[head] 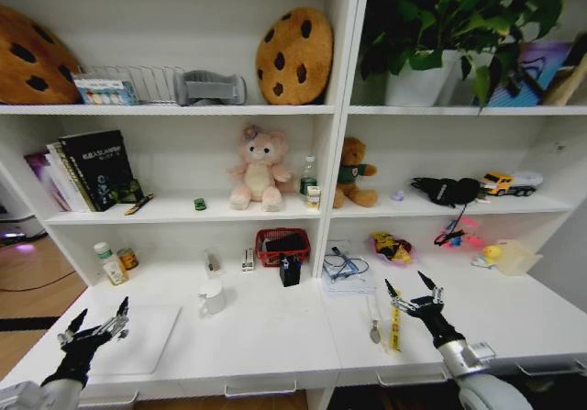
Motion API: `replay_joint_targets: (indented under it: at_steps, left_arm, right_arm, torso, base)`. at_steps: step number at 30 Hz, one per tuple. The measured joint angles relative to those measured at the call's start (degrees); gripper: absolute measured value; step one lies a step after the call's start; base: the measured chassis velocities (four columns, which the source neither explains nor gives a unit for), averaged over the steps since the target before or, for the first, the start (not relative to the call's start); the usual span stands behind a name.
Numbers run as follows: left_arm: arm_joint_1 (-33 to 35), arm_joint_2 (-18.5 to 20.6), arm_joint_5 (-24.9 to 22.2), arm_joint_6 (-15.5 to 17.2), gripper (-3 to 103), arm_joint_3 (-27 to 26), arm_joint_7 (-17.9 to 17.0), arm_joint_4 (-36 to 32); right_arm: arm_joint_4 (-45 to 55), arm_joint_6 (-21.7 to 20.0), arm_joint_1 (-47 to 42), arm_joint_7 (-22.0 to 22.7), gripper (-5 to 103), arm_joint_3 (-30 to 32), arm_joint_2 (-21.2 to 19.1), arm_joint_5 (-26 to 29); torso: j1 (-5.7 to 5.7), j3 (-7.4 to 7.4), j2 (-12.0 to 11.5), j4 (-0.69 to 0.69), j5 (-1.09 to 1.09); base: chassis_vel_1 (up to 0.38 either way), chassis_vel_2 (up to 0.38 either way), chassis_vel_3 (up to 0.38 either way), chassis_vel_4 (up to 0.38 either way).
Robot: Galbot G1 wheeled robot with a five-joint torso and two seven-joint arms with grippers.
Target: Organize the objects on the table.
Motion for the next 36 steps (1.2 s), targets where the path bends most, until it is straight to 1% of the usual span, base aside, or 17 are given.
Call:
replay_joint_targets:
  at_steps: [1,3,5,7,10,13,14,18,19,21,22,23,25,29,32,35,36]
  left_arm:
    - [0.0,0.0,0.0,0.0,100,0.0,0.0,0.0]
    - [0.0,0.0,0.0,0.0,100,0.0,0.0,0.0]
    - [0.0,0.0,0.0,0.0,100,0.0,0.0,0.0]
    - [0.0,0.0,0.0,0.0,100,0.0,0.0,0.0]
    - [0.0,0.0,0.0,0.0,100,0.0,0.0,0.0]
    - [0.0,0.0,0.0,0.0,100,0.0,0.0,0.0]
    - [0.0,0.0,0.0,0.0,100,0.0,0.0,0.0]
    - [0.0,0.0,0.0,0.0,100,0.0,0.0,0.0]
    - [0.0,0.0,0.0,0.0,100,0.0,0.0,0.0]
    - [0.0,0.0,0.0,0.0,100,0.0,0.0,0.0]
    - [0.0,0.0,0.0,0.0,100,0.0,0.0,0.0]
    - [0.0,0.0,0.0,0.0,100,0.0,0.0,0.0]
    - [0.0,0.0,0.0,0.0,100,0.0,0.0,0.0]
    - [0.0,0.0,0.0,0.0,100,0.0,0.0,0.0]
    - [0.0,0.0,0.0,0.0,100,0.0,0.0,0.0]
    - [0.0,0.0,0.0,0.0,100,0.0,0.0,0.0]
    - [0.0,0.0,0.0,0.0,100,0.0,0.0,0.0]
  right_arm:
    - [0.0,0.0,0.0,0.0,100,0.0,0.0,0.0]
    - [0.0,0.0,0.0,0.0,100,0.0,0.0,0.0]
    - [0.0,0.0,0.0,0.0,100,0.0,0.0,0.0]
    - [0.0,0.0,0.0,0.0,100,0.0,0.0,0.0]
    - [0.0,0.0,0.0,0.0,100,0.0,0.0,0.0]
    - [0.0,0.0,0.0,0.0,100,0.0,0.0,0.0]
    - [0.0,0.0,0.0,0.0,100,0.0,0.0,0.0]
    - [0.0,0.0,0.0,0.0,100,0.0,0.0,0.0]
    - [0.0,0.0,0.0,0.0,100,0.0,0.0,0.0]
    - [0.0,0.0,0.0,0.0,100,0.0,0.0,0.0]
    - [0.0,0.0,0.0,0.0,100,0.0,0.0,0.0]
    - [0.0,0.0,0.0,0.0,100,0.0,0.0,0.0]
    - [0.0,0.0,0.0,0.0,100,0.0,0.0,0.0]
    - [0.0,0.0,0.0,0.0,100,0.0,0.0,0.0]
    - [0.0,0.0,0.0,0.0,100,0.0,0.0,0.0]
    - [0.0,0.0,0.0,0.0,100,0.0,0.0,0.0]
    - [0.0,0.0,0.0,0.0,100,0.0,0.0,0.0]
  torso:
    - [-0.01,-0.01,0.0,-0.03,-0.02]
    - [-0.01,0.0,0.0,-0.03,0.02]
    - [0.0,0.0,0.0,-0.03,0.0]
    - [-0.02,-0.01,0.0,-0.02,-0.02]
    - [0.01,0.01,0.0,0.0,0.03]
    - [-0.02,-0.01,0.0,-0.03,-0.02]
    - [-0.01,-0.01,0.0,-0.03,0.04]
    - [-0.01,0.0,0.0,-0.02,-0.03]
    - [-0.03,-0.02,0.0,-0.04,0.03]
    - [0.01,0.01,0.0,-0.01,0.03]
    - [0.0,0.0,0.0,-0.02,-0.06]
    - [-0.02,-0.01,0.0,-0.02,0.01]
    - [-0.01,0.0,0.0,-0.03,0.04]
    - [-0.01,0.0,0.0,-0.01,-0.01]
    - [-0.01,0.0,0.0,-0.02,0.02]
    - [-0.01,-0.01,0.0,-0.03,-0.03]
    - [-0.02,-0.01,0.0,-0.03,-0.01]
  base:
    - [0.167,0.201,-0.159,-0.188]
    - [0.166,0.184,-0.178,-0.194]
    - [0.166,0.177,-0.186,-0.185]
    - [0.167,0.185,-0.171,-0.171]
    - [0.214,0.185,-0.185,-0.168]
    - [0.183,0.196,-0.157,-0.207]
    - [0.207,0.19,-0.21,-0.224]
    - [0.205,0.191,-0.203,-0.197]
    - [0.234,0.219,-0.196,-0.201]
    - [0.206,0.205,-0.232,-0.203]
    - [0.206,0.245,-0.189,-0.203]
    - [0.211,0.235,-0.236,-0.253]
    - [0.232,0.235,-0.236,-0.236]
    - [0.232,0.236,-0.229,-0.229]
    - [0.245,0.237,-0.246,-0.239]
    - [0.244,0.241,-0.263,-0.227]
    - [0.246,0.271,-0.234,-0.266]
